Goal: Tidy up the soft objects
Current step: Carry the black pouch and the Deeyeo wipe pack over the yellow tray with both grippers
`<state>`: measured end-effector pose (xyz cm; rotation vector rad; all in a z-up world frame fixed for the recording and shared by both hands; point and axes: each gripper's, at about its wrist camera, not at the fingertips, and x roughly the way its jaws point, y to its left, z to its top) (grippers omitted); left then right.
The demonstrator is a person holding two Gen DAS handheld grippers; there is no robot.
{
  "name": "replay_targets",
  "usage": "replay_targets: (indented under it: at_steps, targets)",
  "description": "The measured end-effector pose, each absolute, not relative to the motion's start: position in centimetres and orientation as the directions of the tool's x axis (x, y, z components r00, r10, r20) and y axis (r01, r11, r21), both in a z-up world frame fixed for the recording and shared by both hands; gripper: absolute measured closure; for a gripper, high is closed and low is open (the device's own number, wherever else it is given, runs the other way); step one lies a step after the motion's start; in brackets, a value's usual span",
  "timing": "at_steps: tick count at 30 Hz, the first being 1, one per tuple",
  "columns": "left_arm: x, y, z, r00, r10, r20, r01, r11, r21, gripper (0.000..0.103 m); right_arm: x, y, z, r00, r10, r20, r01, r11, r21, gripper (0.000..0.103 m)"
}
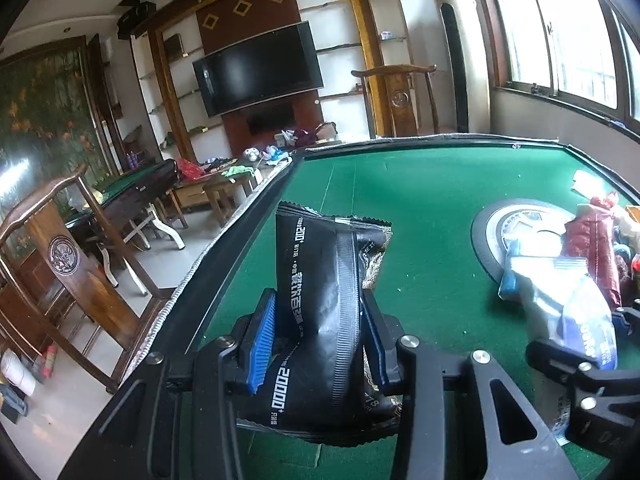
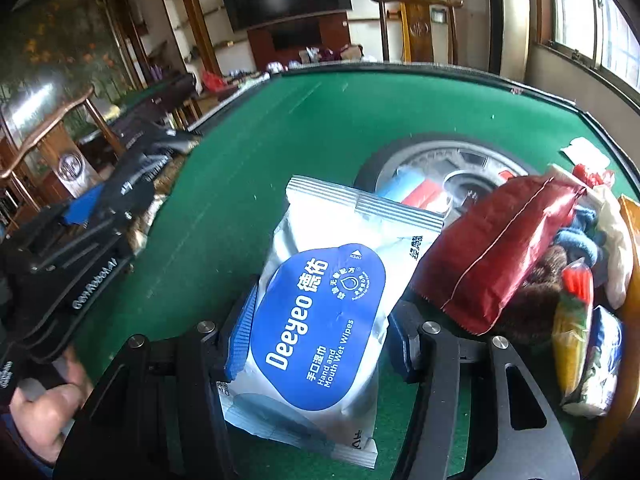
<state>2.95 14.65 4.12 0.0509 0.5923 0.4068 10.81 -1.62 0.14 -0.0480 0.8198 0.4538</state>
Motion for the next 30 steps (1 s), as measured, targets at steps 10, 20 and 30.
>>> replay_targets:
  at_steps: [10,20,30]
  targets:
    - [3.5,14.8,3.7,0.744,0.378,-0.551,-0.354,0.922,0.156,0.063,11.2,-2.4,0.4,0.595,0.378,-0.709,-0.378,0.911,0.168,0.047]
    - [3.1,14.3,4.0,0.768,0.373,-0.521,-0.352,0.925,0.145,0.063,11.1,-2.5,0.3,0.595,0.383,-0.707,-0.38,0.909,0.173,0.047]
    - [1.3,11.9,5.4,0.833,0.311,-0.458,-0.3,0.949,0.1,0.063,9.8,-5.6,2.8,0.641,0.424,-0.639,-0.355,0.903,0.243,0.047]
